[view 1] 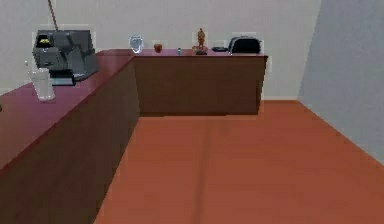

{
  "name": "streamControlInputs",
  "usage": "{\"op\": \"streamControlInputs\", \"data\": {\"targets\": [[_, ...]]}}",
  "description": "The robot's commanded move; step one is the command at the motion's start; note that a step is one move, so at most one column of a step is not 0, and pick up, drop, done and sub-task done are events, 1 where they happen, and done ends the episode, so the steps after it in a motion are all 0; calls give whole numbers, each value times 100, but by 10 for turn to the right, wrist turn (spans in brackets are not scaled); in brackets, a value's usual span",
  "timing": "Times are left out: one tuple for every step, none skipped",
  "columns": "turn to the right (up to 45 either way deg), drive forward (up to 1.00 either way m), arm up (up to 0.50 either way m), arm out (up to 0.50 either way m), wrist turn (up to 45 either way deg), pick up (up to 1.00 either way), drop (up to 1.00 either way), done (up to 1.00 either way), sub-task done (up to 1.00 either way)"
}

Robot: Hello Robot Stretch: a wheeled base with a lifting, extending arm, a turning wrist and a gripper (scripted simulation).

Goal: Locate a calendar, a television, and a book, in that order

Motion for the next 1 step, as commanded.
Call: {"op": "streamControlInputs", "data": {"targets": [[450,0,0,0,0,0,0,0,0]]}}
